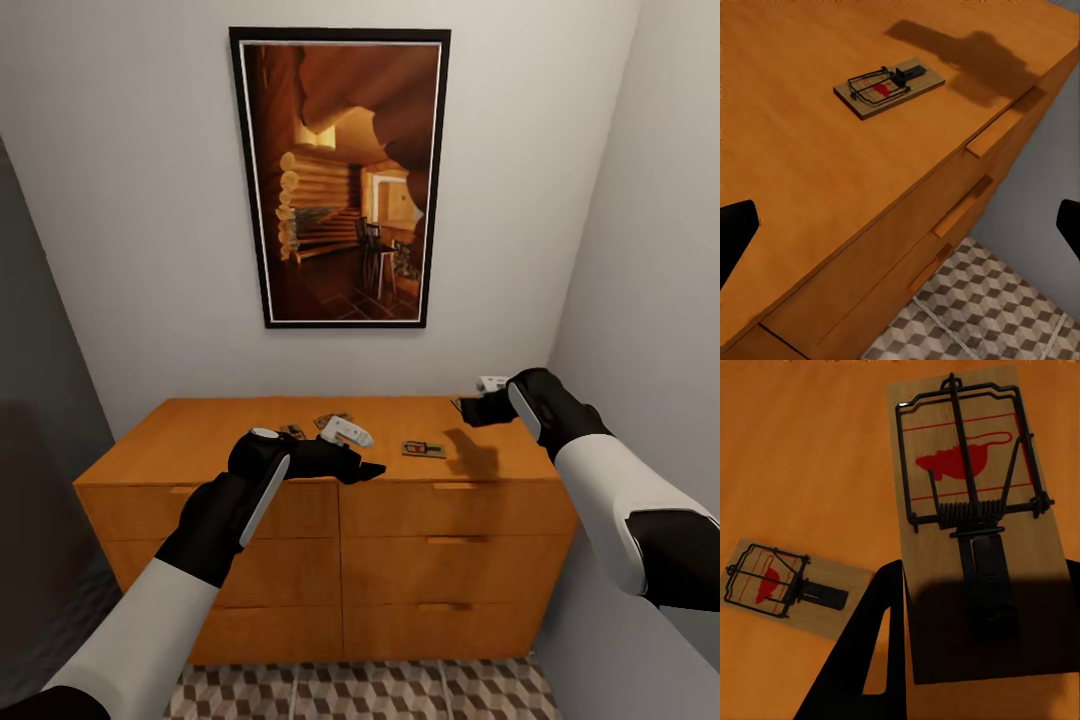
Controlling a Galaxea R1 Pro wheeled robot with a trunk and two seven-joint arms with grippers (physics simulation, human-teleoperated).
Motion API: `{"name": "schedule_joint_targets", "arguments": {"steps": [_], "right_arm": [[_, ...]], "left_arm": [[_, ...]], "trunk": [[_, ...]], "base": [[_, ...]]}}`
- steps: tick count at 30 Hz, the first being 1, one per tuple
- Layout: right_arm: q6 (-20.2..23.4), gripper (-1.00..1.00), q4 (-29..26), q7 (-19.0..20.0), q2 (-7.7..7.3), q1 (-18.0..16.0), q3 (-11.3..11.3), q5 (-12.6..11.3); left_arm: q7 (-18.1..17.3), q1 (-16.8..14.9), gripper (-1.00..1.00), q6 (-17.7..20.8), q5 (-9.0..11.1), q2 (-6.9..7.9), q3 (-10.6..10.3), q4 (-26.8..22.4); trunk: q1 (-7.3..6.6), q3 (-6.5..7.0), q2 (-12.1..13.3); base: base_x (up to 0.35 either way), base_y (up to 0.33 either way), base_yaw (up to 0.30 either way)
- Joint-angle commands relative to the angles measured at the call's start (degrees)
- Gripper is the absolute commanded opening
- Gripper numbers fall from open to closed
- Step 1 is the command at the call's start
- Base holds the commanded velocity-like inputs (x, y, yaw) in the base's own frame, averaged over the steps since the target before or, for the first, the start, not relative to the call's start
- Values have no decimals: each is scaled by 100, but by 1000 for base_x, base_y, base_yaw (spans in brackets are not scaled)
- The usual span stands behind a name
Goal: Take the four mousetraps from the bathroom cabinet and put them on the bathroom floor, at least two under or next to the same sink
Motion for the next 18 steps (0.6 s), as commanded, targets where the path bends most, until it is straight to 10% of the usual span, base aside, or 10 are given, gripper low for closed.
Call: {"name": "schedule_joint_targets", "arguments": {"steps": [1,18], "right_arm": [[23,-100,-7,3,-9,-4,40,-32],[23,-100,1,-3,-11,1,40,-28]], "left_arm": [[-18,-4,100,35,-5,-2,4,2],[-17,-2,100,26,-1,3,6,12]], "trunk": [[1,-7,-4],[1,-7,-4]], "base": [[185,0,0],[120,0,0]]}}
